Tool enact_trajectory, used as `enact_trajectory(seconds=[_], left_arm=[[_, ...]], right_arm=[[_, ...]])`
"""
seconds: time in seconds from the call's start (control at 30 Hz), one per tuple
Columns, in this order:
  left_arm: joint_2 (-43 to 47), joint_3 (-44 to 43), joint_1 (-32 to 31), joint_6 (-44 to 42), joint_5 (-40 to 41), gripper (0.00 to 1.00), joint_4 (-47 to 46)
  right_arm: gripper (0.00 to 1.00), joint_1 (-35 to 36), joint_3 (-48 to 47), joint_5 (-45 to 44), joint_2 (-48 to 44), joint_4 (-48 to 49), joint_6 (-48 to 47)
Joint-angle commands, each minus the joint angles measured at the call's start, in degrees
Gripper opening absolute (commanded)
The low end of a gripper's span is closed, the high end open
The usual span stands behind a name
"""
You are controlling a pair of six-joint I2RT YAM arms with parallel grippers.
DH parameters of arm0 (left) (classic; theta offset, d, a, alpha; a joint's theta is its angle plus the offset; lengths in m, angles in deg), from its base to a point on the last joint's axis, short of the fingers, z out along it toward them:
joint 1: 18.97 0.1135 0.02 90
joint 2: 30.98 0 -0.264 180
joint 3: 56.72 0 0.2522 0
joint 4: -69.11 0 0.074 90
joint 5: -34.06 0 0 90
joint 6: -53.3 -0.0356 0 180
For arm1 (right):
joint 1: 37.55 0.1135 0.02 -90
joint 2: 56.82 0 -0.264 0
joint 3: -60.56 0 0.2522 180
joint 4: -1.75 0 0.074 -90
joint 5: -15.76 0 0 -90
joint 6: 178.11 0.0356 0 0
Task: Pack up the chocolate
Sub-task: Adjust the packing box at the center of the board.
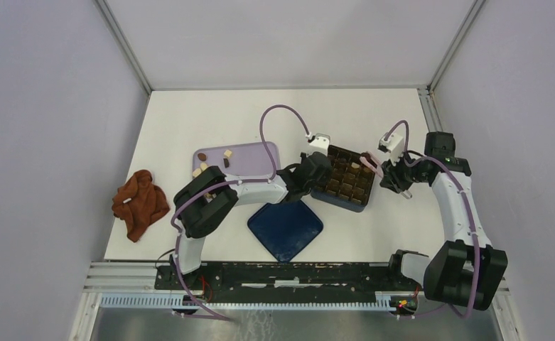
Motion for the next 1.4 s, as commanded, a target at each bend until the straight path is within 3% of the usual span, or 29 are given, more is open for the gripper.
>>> enact_trajectory(seconds=[0.0, 0.17, 0.33, 0.67, 0.87, 1.23, 1.37], left_arm=[[-1.8, -5.0, 2.0, 9.0, -5.6, 0.04, 3.3], [-2.2, -5.8, 2.5, 10.3, -6.1, 0.33, 5.6], [0.4, -6.1, 2.6, 10.6, -5.2, 0.49, 8.1], [15.7, 1.5, 2.5, 5.6, -10.4, 0.56, 9.3], [27.3, 8.6, 2.6, 4.3, -11.6, 0.7, 8.8], [41.9, 18.8, 2.6, 7.5, -10.5, 0.71, 12.8], [45.0, 20.8, 2.5, 8.3, -10.1, 0.71, 13.5]], right_arm=[[0.13, -0.3, 0.4, -0.8, 2.3, -0.7, -2.3], [0.13, -0.3, 0.5, -1.3, 5.4, -1.8, -3.7], [0.13, 0.2, 0.7, -2.9, 7.8, -1.5, -4.0], [0.15, 4.7, 1.2, -7.5, 11.3, 2.5, -0.8], [0.17, 7.5, 0.5, -10.7, 13.3, 5.0, 1.9], [0.23, 9.9, -0.2, -13.3, 15.7, 6.5, 4.0], [0.33, 10.3, -0.8, -13.8, 15.9, 6.9, 4.6]])
